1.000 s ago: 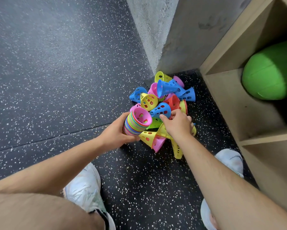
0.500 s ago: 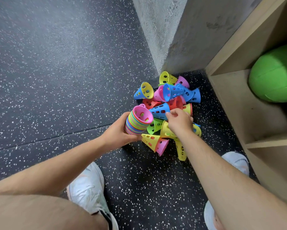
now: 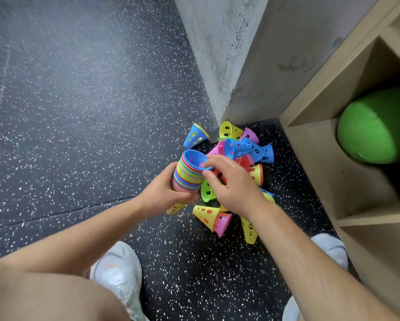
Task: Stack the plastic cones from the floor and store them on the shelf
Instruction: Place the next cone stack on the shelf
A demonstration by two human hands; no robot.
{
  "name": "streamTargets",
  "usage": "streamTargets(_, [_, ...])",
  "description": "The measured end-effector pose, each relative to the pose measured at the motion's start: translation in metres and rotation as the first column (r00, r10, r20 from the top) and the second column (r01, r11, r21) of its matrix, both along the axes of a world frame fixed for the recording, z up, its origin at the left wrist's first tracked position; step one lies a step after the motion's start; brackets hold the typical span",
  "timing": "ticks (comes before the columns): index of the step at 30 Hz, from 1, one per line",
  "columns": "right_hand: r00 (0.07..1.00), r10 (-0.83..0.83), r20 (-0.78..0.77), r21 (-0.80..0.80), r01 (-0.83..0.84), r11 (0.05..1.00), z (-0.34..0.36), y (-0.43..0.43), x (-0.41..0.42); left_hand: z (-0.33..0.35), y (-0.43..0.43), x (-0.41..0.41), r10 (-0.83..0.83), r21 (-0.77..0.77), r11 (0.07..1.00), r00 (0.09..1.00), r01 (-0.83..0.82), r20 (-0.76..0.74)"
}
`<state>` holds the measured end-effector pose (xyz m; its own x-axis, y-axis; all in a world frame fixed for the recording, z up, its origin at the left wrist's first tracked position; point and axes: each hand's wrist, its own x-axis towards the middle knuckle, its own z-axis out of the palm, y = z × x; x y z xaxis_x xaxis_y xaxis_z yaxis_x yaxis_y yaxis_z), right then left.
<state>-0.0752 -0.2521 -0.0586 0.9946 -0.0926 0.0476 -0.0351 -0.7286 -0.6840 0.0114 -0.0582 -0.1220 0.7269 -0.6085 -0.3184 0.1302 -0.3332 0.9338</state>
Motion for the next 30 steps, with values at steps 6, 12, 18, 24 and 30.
streamTargets(6, [0.992, 0.027, 0.125, -0.018, -0.025, 1.0, 0.079, -0.01, 0.032, 0.121, -0.029, 0.067, -0.028, -0.079, 0.996, 0.995, 0.036, 0.1])
streamTargets(12, [0.914, 0.018, 0.405, -0.088, 0.02, 0.996, 0.223, -0.047, 0.074, 0.297, -0.068, 0.103, -0.059, -0.194, 0.974, 0.957, 0.118, 0.284])
streamTargets(18, [0.807, -0.093, 0.583, -0.039, 0.142, 0.989, 0.354, -0.078, 0.038, 0.43, -0.076, 0.069, -0.047, -0.331, 0.921, 0.905, 0.203, 0.422])
streamTargets(24, [0.645, -0.395, 0.654, 0.275, 0.283, 0.919, 0.413, -0.113, -0.011, 0.505, -0.098, 0.012, -0.072, -0.39, 0.866, 0.849, 0.314, 0.524])
streamTargets(30, [0.422, -0.378, 0.824, 0.209, 0.394, 0.895, 0.458, -0.143, -0.072, 0.553, -0.158, -0.03, -0.062, -0.463, 0.804, 0.827, 0.373, 0.559])
